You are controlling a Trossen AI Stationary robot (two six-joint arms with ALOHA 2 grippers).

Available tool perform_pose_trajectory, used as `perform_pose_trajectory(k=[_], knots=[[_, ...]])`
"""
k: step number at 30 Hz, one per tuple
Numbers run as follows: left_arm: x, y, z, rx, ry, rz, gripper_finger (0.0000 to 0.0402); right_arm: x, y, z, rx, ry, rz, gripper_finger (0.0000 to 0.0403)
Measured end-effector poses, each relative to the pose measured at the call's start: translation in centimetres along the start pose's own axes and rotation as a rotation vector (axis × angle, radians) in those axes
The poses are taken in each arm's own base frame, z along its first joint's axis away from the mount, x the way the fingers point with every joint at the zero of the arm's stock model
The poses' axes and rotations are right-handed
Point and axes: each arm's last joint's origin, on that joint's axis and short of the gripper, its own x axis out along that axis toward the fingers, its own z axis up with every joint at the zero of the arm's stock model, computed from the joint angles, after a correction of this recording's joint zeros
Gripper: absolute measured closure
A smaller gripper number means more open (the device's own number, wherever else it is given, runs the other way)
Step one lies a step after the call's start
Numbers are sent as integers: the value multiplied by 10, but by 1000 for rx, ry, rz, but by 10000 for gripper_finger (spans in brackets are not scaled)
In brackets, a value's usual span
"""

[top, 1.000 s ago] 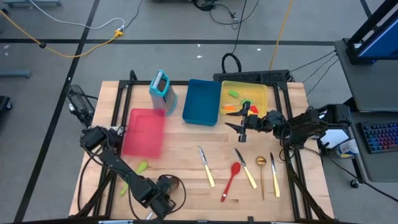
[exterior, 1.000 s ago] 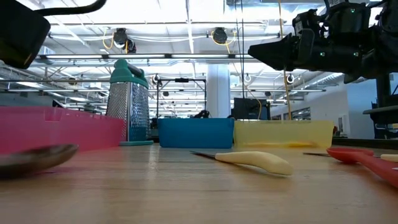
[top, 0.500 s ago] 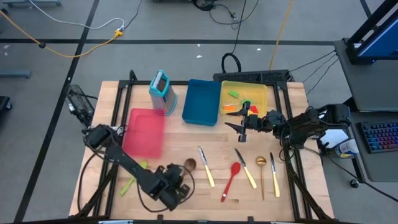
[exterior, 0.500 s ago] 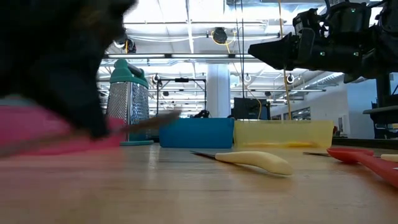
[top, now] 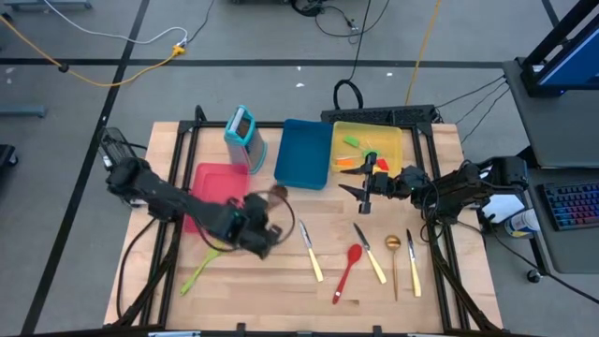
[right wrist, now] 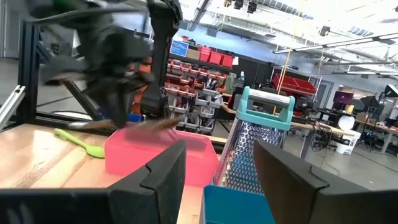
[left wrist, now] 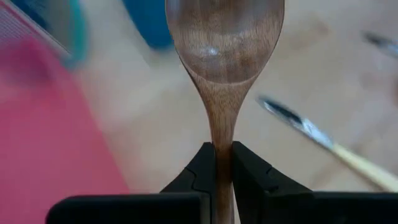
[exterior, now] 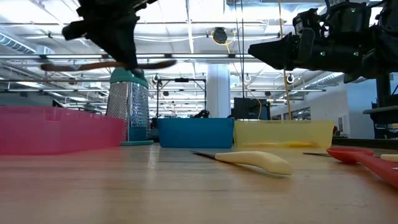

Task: Pick & Place Kitchen Items
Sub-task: Put the brown serving spoon into the pink bin

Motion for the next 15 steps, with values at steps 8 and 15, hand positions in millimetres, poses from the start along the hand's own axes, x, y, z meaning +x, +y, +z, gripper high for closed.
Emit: perform_pose_trajectory(k=[8, 15], knots=[[-22, 50, 28, -3, -7, 175, 374, 0, 0, -1, 1, 9, 2, 222], [-24, 64, 31, 7, 77, 264, 374, 0, 0, -1, 1, 11, 2, 222]])
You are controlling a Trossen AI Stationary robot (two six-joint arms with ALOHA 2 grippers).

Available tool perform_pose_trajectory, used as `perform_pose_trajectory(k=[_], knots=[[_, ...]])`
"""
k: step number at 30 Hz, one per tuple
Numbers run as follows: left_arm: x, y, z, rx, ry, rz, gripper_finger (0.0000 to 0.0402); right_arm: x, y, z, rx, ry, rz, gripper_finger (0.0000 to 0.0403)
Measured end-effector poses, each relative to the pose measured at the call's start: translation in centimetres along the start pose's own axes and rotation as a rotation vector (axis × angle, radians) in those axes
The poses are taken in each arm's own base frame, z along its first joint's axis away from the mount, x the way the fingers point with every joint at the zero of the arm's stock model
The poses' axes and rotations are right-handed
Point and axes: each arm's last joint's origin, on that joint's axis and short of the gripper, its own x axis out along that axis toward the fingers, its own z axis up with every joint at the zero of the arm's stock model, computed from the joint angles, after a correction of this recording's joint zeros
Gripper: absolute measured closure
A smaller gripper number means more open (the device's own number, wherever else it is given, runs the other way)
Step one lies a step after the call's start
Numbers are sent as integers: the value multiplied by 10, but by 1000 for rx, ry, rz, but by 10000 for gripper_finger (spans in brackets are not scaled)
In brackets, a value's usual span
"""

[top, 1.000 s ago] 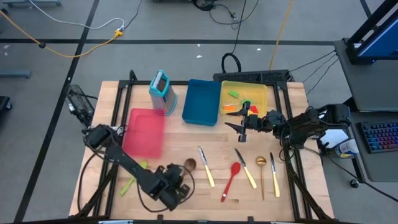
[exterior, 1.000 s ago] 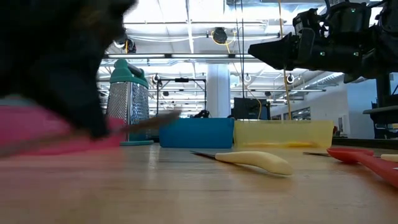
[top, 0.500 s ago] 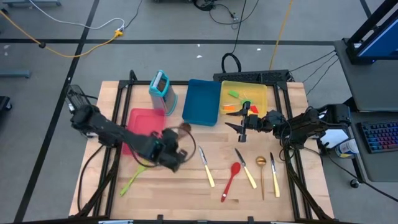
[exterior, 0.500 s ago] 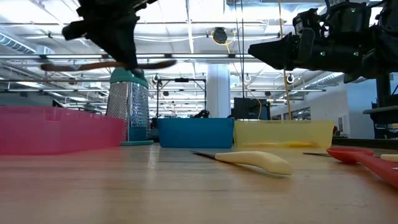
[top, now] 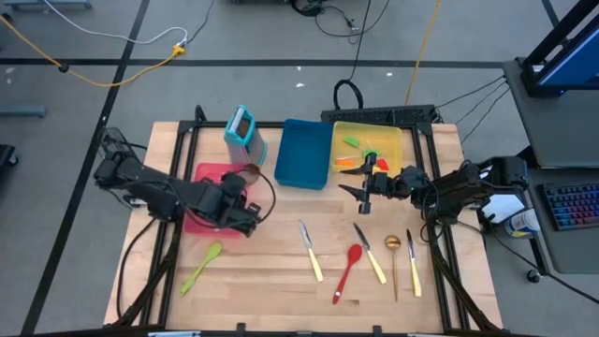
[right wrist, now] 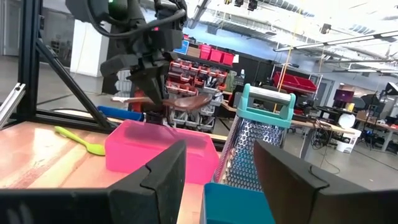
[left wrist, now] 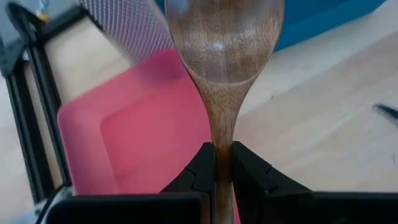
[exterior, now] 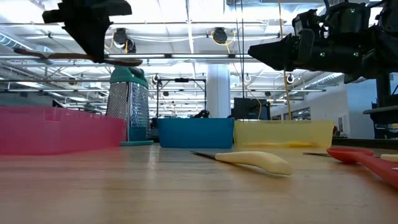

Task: Pick & Place Kitchen Items
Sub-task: Put the brown serving spoon into the pink bin

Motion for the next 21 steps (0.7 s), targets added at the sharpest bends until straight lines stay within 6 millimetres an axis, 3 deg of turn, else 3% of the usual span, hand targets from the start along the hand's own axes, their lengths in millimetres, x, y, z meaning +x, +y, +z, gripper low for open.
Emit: perform_pose_trajectory(k=[7, 21], knots=[[17, 6, -6, 10, 149, 15, 373, 0, 0, 0, 2, -3, -1, 222], [106, 67, -48, -234, 205, -50, 368, 0, 0, 0, 3, 3, 1, 222]])
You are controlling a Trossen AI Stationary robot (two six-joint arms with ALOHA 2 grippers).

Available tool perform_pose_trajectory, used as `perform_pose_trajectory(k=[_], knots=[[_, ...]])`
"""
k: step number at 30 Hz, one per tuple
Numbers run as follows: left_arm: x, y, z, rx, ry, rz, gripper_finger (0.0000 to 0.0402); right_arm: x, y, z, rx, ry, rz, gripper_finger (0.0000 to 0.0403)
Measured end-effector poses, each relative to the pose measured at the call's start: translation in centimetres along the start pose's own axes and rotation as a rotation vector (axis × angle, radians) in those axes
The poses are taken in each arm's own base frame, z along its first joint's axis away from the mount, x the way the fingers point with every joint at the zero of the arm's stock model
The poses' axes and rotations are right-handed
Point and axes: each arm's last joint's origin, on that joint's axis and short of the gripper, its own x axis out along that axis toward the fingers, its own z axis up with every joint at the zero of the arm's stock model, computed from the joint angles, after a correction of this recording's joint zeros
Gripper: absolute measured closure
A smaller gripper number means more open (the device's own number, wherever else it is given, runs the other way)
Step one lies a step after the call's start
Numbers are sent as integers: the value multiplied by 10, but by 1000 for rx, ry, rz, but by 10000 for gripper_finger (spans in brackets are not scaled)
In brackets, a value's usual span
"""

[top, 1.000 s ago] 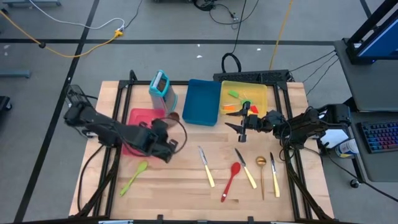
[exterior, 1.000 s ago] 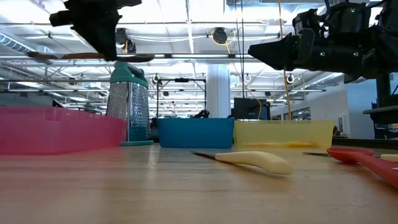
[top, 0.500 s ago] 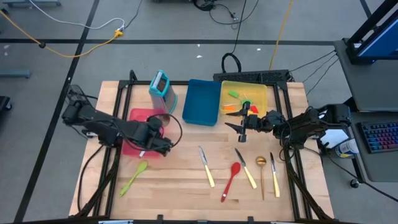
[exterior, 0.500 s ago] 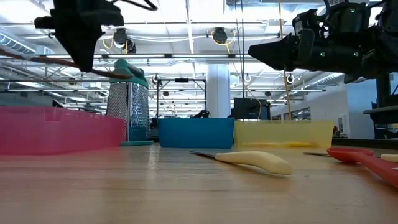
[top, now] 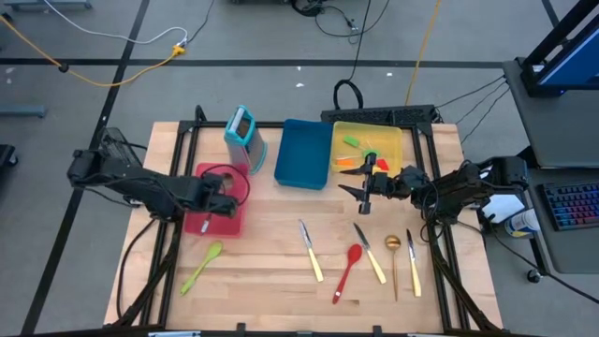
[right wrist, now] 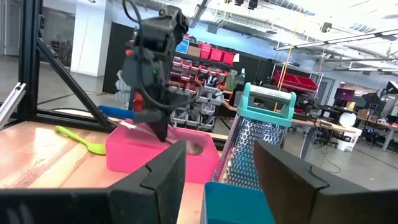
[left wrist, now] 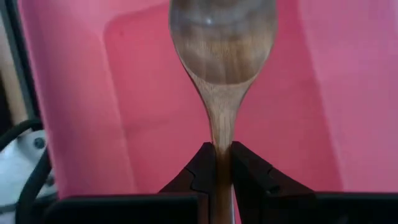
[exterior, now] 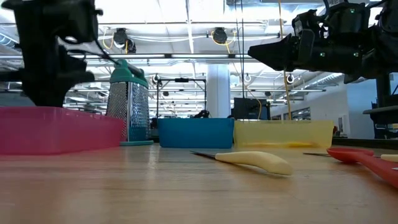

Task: Pick & Place Kitchen Items
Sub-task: Put the brown serving spoon into the pink bin

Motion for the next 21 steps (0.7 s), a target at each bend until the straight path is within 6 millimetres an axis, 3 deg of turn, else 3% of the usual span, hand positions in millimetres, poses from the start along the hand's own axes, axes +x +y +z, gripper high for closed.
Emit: perform_pose_trajectory(k=[6, 11, 16, 21], knots=[[29, 13, 2, -62, -24, -22, 367, 0, 0, 1, -2, -9, -2, 222], [45, 13, 6, -10, -76, -78, 367, 0, 0, 2, -5, -16, -3, 222], [52, 12, 7, 104, -124, -104, 366, 0, 0, 1, -12, -15, -3, 222], [53, 12, 7, 78, -134, -112, 345, 0, 0, 1, -25, -15, -3, 222]])
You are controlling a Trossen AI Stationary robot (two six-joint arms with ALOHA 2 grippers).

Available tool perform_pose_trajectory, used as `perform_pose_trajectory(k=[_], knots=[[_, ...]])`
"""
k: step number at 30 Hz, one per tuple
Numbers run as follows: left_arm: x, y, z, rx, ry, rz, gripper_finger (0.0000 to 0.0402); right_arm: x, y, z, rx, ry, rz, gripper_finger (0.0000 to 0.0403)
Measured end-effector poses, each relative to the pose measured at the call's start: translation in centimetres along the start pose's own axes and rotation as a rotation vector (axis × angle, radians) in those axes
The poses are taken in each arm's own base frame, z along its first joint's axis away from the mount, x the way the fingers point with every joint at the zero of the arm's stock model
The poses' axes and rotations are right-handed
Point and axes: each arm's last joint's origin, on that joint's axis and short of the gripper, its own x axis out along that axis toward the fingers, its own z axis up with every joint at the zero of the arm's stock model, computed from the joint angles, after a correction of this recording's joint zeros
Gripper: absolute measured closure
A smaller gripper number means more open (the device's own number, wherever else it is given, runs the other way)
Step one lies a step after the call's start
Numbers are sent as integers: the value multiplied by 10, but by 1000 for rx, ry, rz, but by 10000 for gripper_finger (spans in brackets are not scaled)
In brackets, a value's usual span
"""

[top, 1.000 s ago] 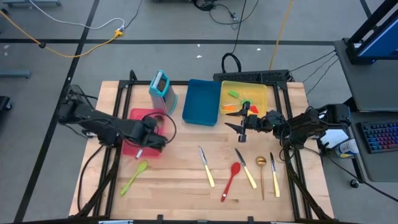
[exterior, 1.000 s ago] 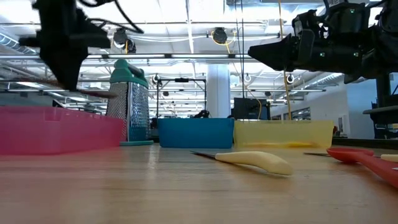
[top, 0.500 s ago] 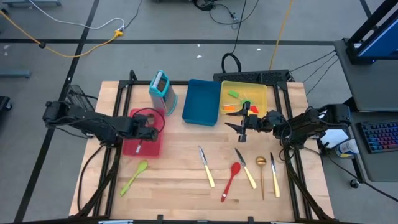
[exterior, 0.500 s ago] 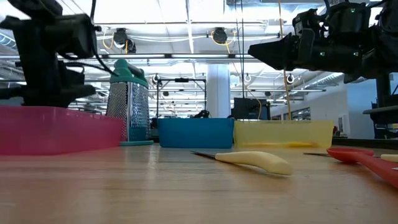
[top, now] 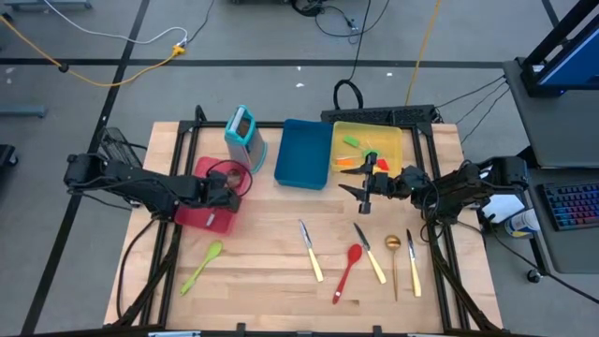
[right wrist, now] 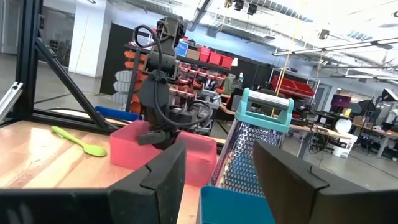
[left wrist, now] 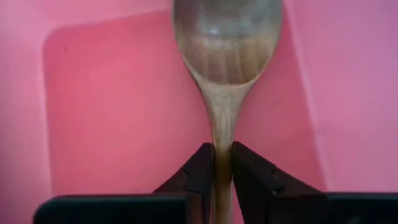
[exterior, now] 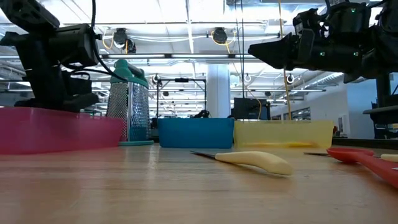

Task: Pick & Place Kitchen Items
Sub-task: Put the brown serving spoon into the pink bin, then put the green serving spoon into the pink bin

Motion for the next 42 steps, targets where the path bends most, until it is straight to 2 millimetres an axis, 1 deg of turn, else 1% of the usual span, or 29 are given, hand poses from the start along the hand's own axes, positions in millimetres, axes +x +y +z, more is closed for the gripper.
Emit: perform_pose_trajectory(k=[4, 6, 10, 13, 17, 21, 24, 26, 29, 35, 40, 42], knots=[[0, -1, 1, -11, -12, 1, 307, 0, 0, 0, -2, 0, 0, 222], [-3, -3, 2, -18, 15, -21, 290, 0, 0, 0, -2, 0, 0, 222], [-15, -14, 10, -33, 97, -96, 271, 0, 0, 0, -2, 0, 0, 222], [-30, -21, 18, -31, 164, -125, 271, 0, 0, 0, -2, 0, 0, 222], [-56, -29, 31, -32, 249, -151, 280, 0, 0, 0, -2, 0, 0, 222], [-84, -37, 40, -28, 258, -170, 292, 0, 0, 0, -2, 0, 0, 222], [-101, -44, 41, -30, 242, -205, 304, 0, 0, 0, -2, 0, 0, 222], [-108, -48, 36, -12, 239, -231, 311, 0, 0, 0, -2, 0, 0, 222], [-114, -53, 22, 5, 261, -243, 318, 0, 0, 0, -2, 0, 0, 222], [-122, -65, -18, 29, 379, -224, 340, 0, 0, 0, -2, 0, 0, 222], [-122, -73, -54, 99, 506, -158, 372, 0, 0, 0, -2, 1, 0, 222], [-120, -75, -67, 115, 523, -121, 386, 0, 0, 0, -2, 0, 0, 222]])
